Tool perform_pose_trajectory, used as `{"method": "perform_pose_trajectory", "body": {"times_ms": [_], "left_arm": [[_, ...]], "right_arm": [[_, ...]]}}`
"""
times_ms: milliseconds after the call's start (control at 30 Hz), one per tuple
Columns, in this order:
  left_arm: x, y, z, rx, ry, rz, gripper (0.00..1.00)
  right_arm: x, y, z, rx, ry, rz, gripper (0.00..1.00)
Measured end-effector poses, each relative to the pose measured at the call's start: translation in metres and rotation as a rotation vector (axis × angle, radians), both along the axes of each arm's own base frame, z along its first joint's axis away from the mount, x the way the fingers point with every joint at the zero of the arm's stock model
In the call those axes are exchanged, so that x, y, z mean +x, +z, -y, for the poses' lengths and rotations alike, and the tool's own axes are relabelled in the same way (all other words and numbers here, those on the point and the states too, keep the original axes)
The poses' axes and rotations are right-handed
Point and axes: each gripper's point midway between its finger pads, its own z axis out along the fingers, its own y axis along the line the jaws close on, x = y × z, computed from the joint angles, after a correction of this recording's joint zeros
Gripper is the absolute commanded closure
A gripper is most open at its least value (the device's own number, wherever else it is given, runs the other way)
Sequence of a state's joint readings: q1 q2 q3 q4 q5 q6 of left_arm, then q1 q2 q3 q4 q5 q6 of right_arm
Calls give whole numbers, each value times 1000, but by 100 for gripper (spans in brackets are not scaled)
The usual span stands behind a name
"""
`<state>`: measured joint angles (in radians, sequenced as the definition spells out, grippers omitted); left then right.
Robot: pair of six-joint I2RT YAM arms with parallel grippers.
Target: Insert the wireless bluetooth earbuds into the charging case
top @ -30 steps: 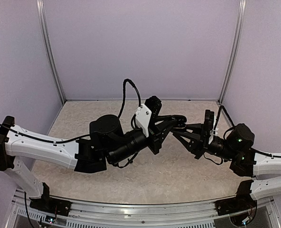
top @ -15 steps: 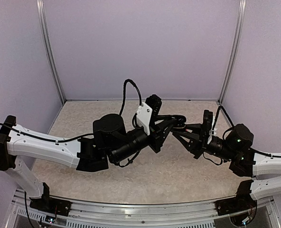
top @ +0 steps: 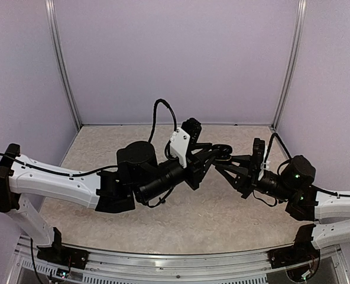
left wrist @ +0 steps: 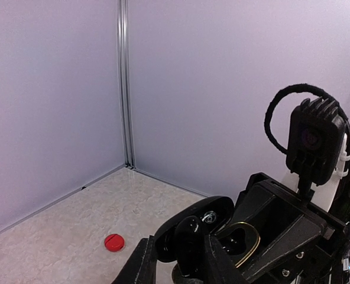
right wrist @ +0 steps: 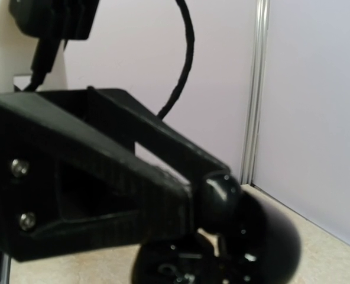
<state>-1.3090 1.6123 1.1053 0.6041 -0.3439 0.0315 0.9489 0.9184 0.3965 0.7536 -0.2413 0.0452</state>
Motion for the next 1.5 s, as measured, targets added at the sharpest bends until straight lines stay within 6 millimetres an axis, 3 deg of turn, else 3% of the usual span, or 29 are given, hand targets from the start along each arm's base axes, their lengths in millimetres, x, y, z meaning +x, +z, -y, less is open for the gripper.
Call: {"method": "perform_pose_trajectory", "body": {"times_ms": [333,667,933,1067,1167,1333,1500], "left_arm": [[-5,-2,-12,-11,-57,13,62],[-14,-16,-24,28,-131,16,62],[-20,-14,-31,137,-163,20,64],[-15,-14,-38,177,-160,-13,64],[0,-26,-53,184,-121,-69,64],[29,-74,-88,197,-26,-203,64],[43,-121,-112,222,34,-309,64]], "right_arm": [[-3,3,1,4,7,14,100],[-13,24,6,74,34,74,100],[-12,13,2,22,40,59,100],[-4,-7,-4,-46,22,1,100],[6,-29,-10,-108,-2,-58,100],[25,-90,-18,-273,-62,-199,100],[40,-156,-23,-479,-112,-339,100]]}}
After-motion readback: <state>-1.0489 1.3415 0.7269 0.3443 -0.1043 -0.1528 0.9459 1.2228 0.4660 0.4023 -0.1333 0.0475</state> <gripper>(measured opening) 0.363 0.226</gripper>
